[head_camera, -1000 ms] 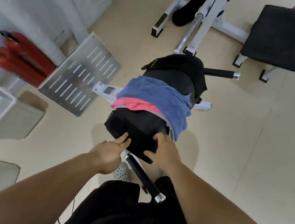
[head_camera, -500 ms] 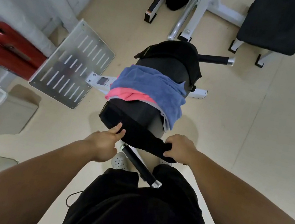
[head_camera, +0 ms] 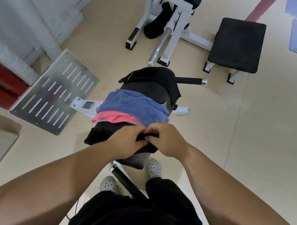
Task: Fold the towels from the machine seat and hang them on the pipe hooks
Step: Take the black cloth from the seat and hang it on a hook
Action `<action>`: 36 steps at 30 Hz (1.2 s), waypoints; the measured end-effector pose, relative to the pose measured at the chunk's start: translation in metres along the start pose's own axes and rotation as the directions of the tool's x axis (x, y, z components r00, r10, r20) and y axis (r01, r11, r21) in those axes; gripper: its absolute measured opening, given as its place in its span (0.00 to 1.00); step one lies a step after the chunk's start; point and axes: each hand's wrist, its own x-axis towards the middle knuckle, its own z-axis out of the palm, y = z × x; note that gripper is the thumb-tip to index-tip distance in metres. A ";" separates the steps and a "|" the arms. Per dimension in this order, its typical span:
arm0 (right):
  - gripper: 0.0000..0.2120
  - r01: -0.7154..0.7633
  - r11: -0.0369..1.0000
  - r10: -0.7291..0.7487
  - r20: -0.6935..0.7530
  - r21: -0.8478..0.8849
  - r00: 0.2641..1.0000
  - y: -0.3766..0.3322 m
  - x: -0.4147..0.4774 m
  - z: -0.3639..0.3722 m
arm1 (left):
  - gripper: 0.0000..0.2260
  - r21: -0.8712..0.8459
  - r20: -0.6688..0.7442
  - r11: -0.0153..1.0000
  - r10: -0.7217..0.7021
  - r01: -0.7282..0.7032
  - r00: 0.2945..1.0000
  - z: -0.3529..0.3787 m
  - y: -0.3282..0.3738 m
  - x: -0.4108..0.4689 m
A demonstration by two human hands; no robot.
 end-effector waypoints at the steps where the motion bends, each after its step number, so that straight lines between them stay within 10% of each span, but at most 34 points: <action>1: 0.03 -0.020 0.999 0.020 0.001 0.046 1.000 0.007 0.006 -0.007 | 0.08 0.020 -0.005 1.000 -0.023 0.023 1.000 -0.002 -0.002 0.007; 12: 0.25 -0.452 0.777 0.526 -0.059 0.437 0.848 0.127 0.127 -0.083 | 0.09 0.003 -0.204 0.905 -0.416 0.426 0.886 -0.007 -0.012 0.067; 30: 0.44 -0.361 0.883 0.401 -0.079 0.301 0.913 0.209 0.205 -0.090 | 0.07 0.058 -0.291 0.850 -0.487 0.524 0.823 0.003 -0.024 0.084; 36: 0.34 -0.407 0.901 0.412 -0.004 0.151 0.911 0.205 0.211 -0.102 | 0.07 0.038 -0.295 0.849 -0.495 0.527 0.817 0.005 -0.024 0.084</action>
